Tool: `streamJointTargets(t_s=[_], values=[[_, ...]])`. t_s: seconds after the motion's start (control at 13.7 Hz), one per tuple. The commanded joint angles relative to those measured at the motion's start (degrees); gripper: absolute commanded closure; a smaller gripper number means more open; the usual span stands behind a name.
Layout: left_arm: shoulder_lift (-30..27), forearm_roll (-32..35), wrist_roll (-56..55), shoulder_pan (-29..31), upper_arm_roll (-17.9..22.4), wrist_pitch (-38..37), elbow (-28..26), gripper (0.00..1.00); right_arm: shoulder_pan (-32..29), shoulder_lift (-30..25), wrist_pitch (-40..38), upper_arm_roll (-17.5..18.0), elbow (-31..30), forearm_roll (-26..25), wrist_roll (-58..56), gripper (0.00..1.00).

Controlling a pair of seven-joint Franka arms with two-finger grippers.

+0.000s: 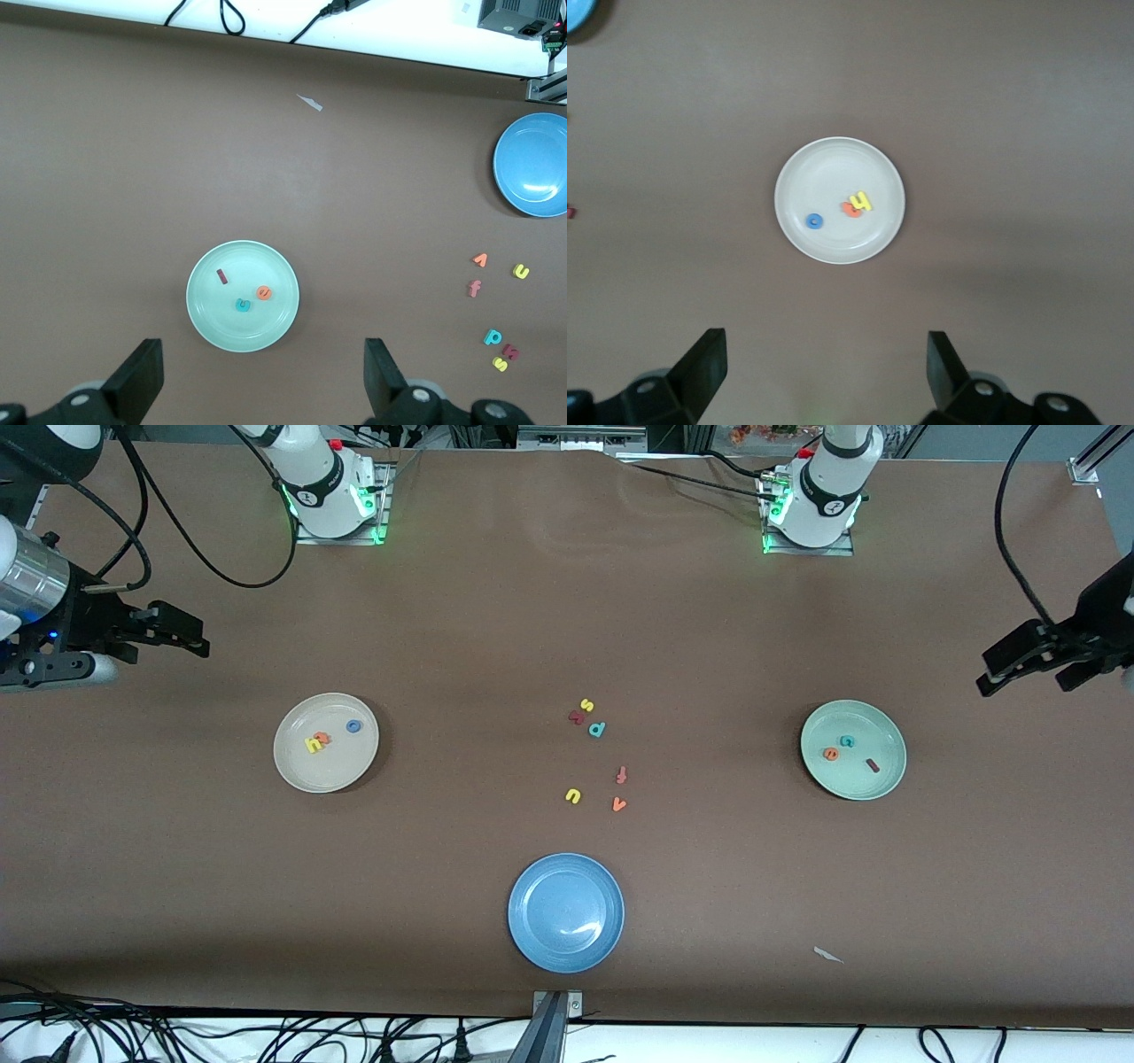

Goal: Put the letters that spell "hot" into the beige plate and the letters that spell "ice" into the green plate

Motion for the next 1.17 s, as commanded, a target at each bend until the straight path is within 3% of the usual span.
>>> streamJointTargets(t_s=[0.0,1.1], values=[[-2.0,-1.9,1.9,-0.6,1.0,-0.5,-2.8,0.0,0.0,0.0,-3.5,0.5,2.8,-2.0,0.4,0.0],[2.2,-1.1,2.1,-0.9,0.4,-0.6,-2.8,0.0,0.3,1.2,-4.0,0.5,4.8,-1.4,0.0,0.0]])
